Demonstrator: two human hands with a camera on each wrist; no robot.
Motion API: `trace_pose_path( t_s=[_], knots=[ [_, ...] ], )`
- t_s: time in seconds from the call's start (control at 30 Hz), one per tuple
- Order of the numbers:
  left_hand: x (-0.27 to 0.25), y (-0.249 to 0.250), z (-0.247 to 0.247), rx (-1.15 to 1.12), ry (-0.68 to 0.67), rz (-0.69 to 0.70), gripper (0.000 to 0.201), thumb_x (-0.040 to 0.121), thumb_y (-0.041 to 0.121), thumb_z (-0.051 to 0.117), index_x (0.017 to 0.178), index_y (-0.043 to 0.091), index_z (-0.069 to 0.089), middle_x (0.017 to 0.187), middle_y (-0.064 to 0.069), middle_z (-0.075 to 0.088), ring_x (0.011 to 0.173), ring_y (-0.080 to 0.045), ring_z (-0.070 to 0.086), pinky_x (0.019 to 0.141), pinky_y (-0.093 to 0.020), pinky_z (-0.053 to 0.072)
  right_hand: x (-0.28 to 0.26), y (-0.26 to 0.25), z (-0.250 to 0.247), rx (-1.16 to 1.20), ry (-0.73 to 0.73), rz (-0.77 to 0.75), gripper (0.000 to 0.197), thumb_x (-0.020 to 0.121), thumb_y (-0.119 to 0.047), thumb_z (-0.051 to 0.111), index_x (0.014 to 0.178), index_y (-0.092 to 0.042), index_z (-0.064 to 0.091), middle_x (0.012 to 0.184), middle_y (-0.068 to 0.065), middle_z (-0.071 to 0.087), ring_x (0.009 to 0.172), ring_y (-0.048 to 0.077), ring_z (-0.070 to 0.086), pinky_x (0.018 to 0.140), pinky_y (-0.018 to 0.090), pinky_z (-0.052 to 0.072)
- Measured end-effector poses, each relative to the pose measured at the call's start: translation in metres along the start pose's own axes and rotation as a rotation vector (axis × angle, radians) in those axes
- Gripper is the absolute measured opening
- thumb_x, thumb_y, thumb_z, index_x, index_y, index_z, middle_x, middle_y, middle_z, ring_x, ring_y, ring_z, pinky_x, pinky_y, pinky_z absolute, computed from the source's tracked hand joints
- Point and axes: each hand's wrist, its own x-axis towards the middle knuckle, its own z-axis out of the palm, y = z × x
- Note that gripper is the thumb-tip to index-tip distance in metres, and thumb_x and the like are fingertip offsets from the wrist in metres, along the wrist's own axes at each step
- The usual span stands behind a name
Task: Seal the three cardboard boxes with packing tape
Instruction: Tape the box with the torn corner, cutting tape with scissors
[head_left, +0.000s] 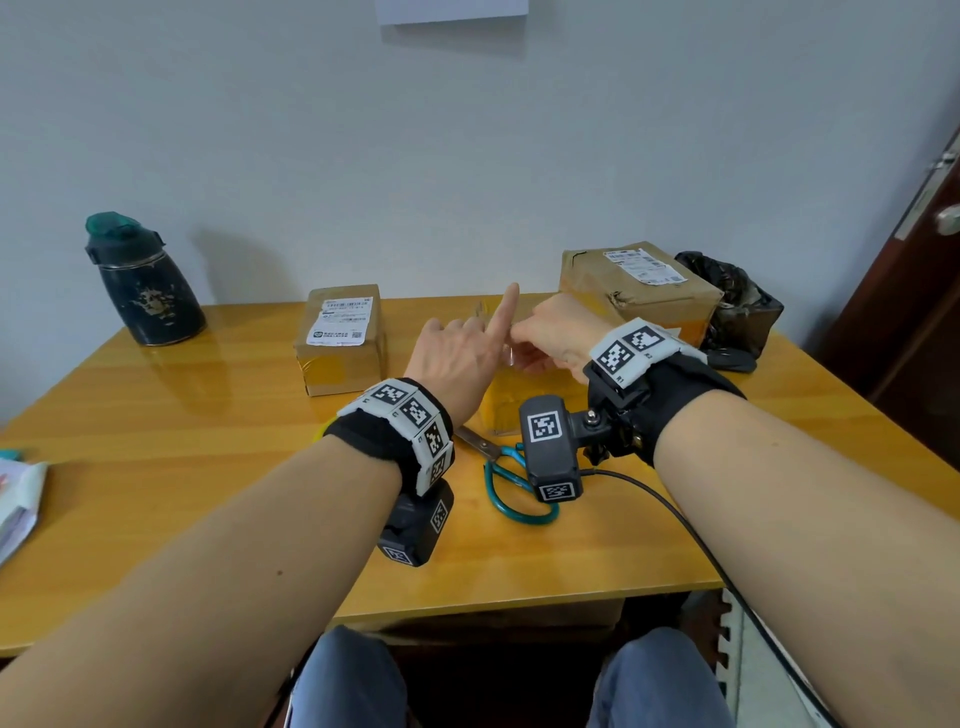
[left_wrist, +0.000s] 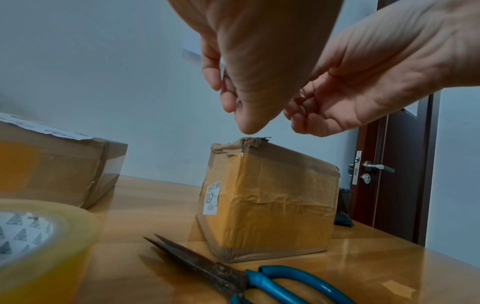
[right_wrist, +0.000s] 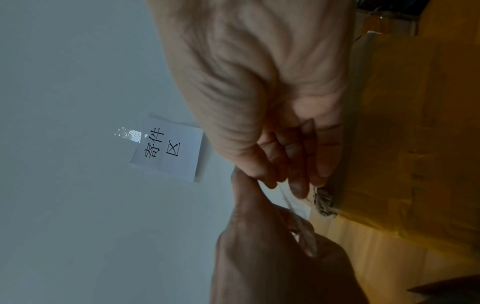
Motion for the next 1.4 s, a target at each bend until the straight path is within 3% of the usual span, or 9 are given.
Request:
trace_pose_path(
  t_s=[0.3, 0.43, 0.53, 0.67, 0.77, 0.87, 1.1, 1.2, 1.4],
  knots=[
    [0.003, -0.007, 0.002, -0.090, 0.043, -0.033, 0.097, 0.089, 0.008, 0.056, 0.150, 0.015, -0.019, 0.106, -0.005, 0.059, 0.093, -0.022, 0.054, 0.079, -0.033, 0.039, -0.002, -0.001, 0.008, 0.023, 0.007, -0.113, 0.014, 0.095, -0.010, 0.054, 0.081, -0.009, 0.051, 0.076, 0.015, 0.068, 0.084, 0.034, 0.069, 0.080, 0.045, 0.058],
    [0.005, -0.010, 0.004, -0.127, 0.073, -0.044, 0.105, 0.088, 0.026, 0.066, 0.150, 0.015, -0.018, 0.105, -0.004, 0.062, 0.093, -0.022, 0.056, 0.080, -0.033, 0.042, -0.003, 0.001, 0.007, 0.008, 0.033, -0.140, 0.014, 0.092, -0.007, 0.059, 0.080, -0.008, 0.052, 0.079, 0.016, 0.068, 0.088, 0.036, 0.070, 0.080, 0.045, 0.058],
    [0.003, -0.013, 0.004, -0.159, 0.012, -0.050, 0.126, 0.074, 0.042, 0.079, 0.151, 0.019, -0.018, 0.115, -0.007, 0.056, 0.103, -0.024, 0.055, 0.085, -0.035, 0.046, -0.001, 0.002, 0.004, -0.072, 0.090, -0.191, 0.016, 0.086, -0.015, 0.067, 0.077, -0.012, 0.054, 0.080, 0.014, 0.071, 0.079, 0.031, 0.071, 0.078, 0.046, 0.058],
    [0.000, -0.015, 0.003, -0.483, 0.001, -0.178, 0.131, 0.062, 0.042, 0.087, 0.153, 0.024, -0.005, 0.119, -0.006, 0.054, 0.107, -0.023, 0.054, 0.082, -0.035, 0.051, -0.002, -0.001, 0.000, -0.074, 0.081, -0.235, 0.015, 0.086, -0.016, 0.069, 0.081, -0.009, 0.057, 0.079, 0.013, 0.070, 0.077, 0.029, 0.069, 0.075, 0.040, 0.059],
    [0.004, -0.019, -0.005, -0.664, -0.089, -0.272, 0.110, 0.059, 0.039, 0.089, 0.148, 0.021, 0.026, 0.118, -0.002, 0.057, 0.111, -0.022, 0.053, 0.089, -0.038, 0.051, -0.002, 0.001, 0.001, -0.089, 0.100, -0.249, 0.017, 0.085, -0.015, 0.070, 0.077, -0.011, 0.055, 0.074, 0.011, 0.068, 0.075, 0.031, 0.068, 0.078, 0.045, 0.058],
    [0.005, -0.023, -0.017, -0.756, -0.209, -0.309, 0.066, 0.066, 0.035, 0.086, 0.121, 0.017, 0.055, 0.098, 0.004, 0.056, 0.095, -0.016, 0.054, 0.078, -0.028, 0.047, -0.001, 0.005, 0.003, -0.109, 0.102, -0.246, 0.019, 0.083, -0.014, 0.071, 0.074, -0.013, 0.055, 0.073, 0.010, 0.067, 0.071, 0.026, 0.066, 0.076, 0.044, 0.058],
    [0.008, -0.033, -0.021, -1.215, -0.305, -0.408, 0.016, 0.078, 0.017, 0.077, 0.088, 0.017, 0.065, 0.099, -0.003, 0.063, 0.093, -0.016, 0.057, 0.088, -0.035, 0.051, -0.002, 0.005, -0.004, -0.051, 0.111, -0.234, 0.026, 0.085, -0.014, 0.071, 0.070, -0.012, 0.050, 0.070, 0.009, 0.061, 0.063, 0.020, 0.059, 0.064, 0.032, 0.055],
    [0.006, -0.037, -0.016, -1.391, -0.290, -0.508, 0.022, 0.083, 0.001, 0.068, 0.102, 0.012, 0.065, 0.095, -0.008, 0.063, 0.089, -0.018, 0.062, 0.085, -0.035, 0.056, -0.005, 0.005, -0.009, -0.076, 0.134, -0.233, 0.026, 0.088, -0.016, 0.068, 0.069, -0.012, 0.050, 0.074, 0.010, 0.063, 0.061, 0.015, 0.058, 0.056, 0.022, 0.052],
    [0.002, -0.031, -0.016, -1.611, -0.275, -0.681, 0.028, 0.083, -0.009, 0.065, 0.110, -0.001, 0.062, 0.083, -0.012, 0.064, 0.073, -0.018, 0.063, 0.073, -0.029, 0.059, -0.005, 0.008, -0.009, -0.095, 0.155, -0.200, 0.027, 0.091, -0.020, 0.063, 0.067, -0.009, 0.058, 0.070, 0.005, 0.062, 0.062, 0.013, 0.057, 0.061, 0.022, 0.052]
  ],
)
